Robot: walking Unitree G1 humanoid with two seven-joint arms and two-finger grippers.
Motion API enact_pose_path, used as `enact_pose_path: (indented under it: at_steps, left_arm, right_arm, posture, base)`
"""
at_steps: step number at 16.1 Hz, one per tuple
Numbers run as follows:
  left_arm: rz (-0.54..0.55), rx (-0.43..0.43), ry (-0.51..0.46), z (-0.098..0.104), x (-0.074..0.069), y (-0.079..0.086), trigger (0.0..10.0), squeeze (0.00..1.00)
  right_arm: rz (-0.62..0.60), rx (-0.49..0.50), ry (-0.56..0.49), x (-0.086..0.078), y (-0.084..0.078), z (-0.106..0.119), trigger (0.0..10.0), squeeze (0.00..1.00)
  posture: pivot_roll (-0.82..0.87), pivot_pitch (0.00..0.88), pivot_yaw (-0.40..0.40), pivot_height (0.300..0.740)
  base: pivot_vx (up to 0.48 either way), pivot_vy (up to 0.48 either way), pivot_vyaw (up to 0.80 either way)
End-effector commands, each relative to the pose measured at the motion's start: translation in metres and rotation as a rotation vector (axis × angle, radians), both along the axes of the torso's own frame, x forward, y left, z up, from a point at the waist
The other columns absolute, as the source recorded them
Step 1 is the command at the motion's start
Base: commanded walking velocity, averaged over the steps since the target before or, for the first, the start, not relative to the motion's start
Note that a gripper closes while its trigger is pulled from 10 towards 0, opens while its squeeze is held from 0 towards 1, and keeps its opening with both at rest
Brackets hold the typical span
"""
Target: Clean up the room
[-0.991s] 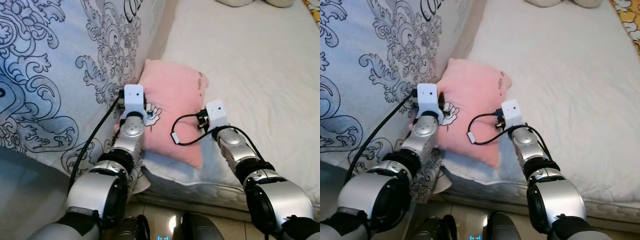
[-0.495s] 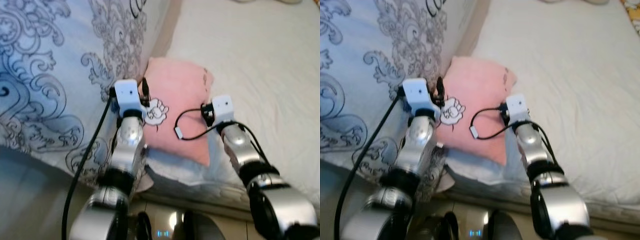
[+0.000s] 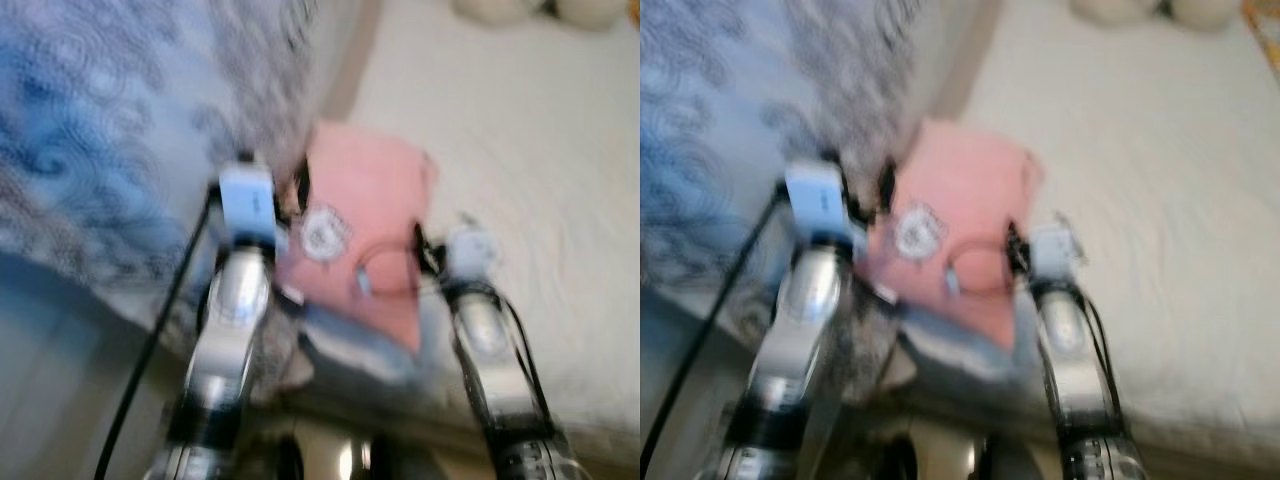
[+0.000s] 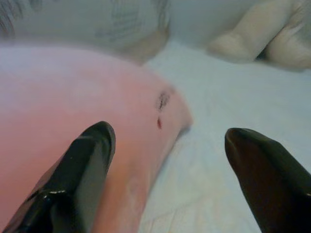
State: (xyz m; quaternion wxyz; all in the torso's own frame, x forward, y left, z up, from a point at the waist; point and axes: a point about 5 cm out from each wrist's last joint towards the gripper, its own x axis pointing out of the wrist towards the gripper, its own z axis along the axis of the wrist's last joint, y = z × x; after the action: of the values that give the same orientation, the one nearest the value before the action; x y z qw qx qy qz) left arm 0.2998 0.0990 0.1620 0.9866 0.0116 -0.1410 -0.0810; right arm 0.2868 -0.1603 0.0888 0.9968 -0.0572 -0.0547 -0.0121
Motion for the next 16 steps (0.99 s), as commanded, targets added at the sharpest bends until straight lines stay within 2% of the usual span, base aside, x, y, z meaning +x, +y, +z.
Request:
enact_pose_path:
  at_steps: [1, 3, 4, 5, 6, 7, 10, 12, 13, 16]
  left_arm:
    - [0.025, 0.024, 0.058, -0.014, -0.005, 0.012, 10.0, 1.0]
    - [0.047, 0.056, 0.117, -0.03, -0.011, 0.022, 10.0, 1.0]
    - [0.015, 0.067, 0.136, -0.038, -0.016, 0.024, 10.0, 1.0]
    - [-0.001, 0.051, 0.182, -0.046, -0.021, 0.026, 10.0, 0.0]
    - [0.021, 0.031, 0.22, -0.053, -0.022, 0.028, 10.0, 0.0]
    - [0.047, 0.014, 0.249, -0.059, -0.021, 0.03, 10.0, 0.0]
    - [0.09, -0.004, 0.281, -0.068, -0.011, 0.035, 10.0, 0.0]
    - [0.094, -0.01, 0.298, -0.075, -0.01, 0.044, 10.0, 0.0]
    - [0.069, -0.02, 0.284, -0.073, -0.01, 0.042, 10.0, 0.0]
    - [0.016, -0.033, 0.236, -0.065, -0.004, 0.031, 10.0, 0.0]
  right_arm:
    - [-0.026, 0.017, -0.035, -0.013, -0.008, 0.007, 10.0, 1.0]
    - [-0.048, 0.033, -0.007, -0.029, -0.014, 0.001, 10.0, 1.0]
    - [-0.042, 0.036, 0.025, -0.033, -0.016, -0.004, 10.0, 1.0]
    - [-0.041, 0.031, 0.045, -0.035, -0.017, -0.006, 10.0, 1.0]
    - [-0.048, 0.034, 0.083, -0.034, -0.018, -0.009, 10.0, 0.17]
    - [-0.076, 0.035, 0.096, -0.029, -0.02, -0.01, 10.0, 0.0]
    - [-0.093, 0.036, 0.098, -0.014, -0.017, -0.012, 10.0, 0.0]
    - [-0.078, 0.056, 0.061, -0.018, -0.014, -0.009, 10.0, 0.0]
    - [-0.065, 0.062, 0.058, -0.02, -0.012, -0.01, 10.0, 0.0]
    - [-0.074, 0.042, 0.055, -0.013, -0.011, -0.011, 10.0, 0.0]
  posture:
    - [-0.18, 0.0, 0.034, 0.74]
    - [-0.18, 0.0, 0.034, 0.74]
    - [-0.18, 0.0, 0.036, 0.74]
    - [-0.18, 0.0, 0.039, 0.74]
    - [-0.18, 0.0, 0.042, 0.74]
    - [-0.19, 0.0, 0.045, 0.74]
    - [-0.19, 0.0, 0.058, 0.74]
    - [-0.2, 0.0, 0.061, 0.74]
    - [-0.2, 0.0, 0.064, 0.74]
    - [-0.21, 0.0, 0.07, 0.74]
  base:
    - [0.0, 0.0, 0.0]
    - [0.0, 0.0, 0.0]
    - [0.0, 0.0, 0.0]
    - [0.0, 0.0, 0.0]
    - [0.0, 0.0, 0.0]
    - [0.0, -0.472, 0.0]
    - [0.0, -0.466, 0.0]
    - [0.0, -0.459, 0.0]
    - [0.0, -0.454, 0.0]
    - [0.0, -0.43, 0.0]
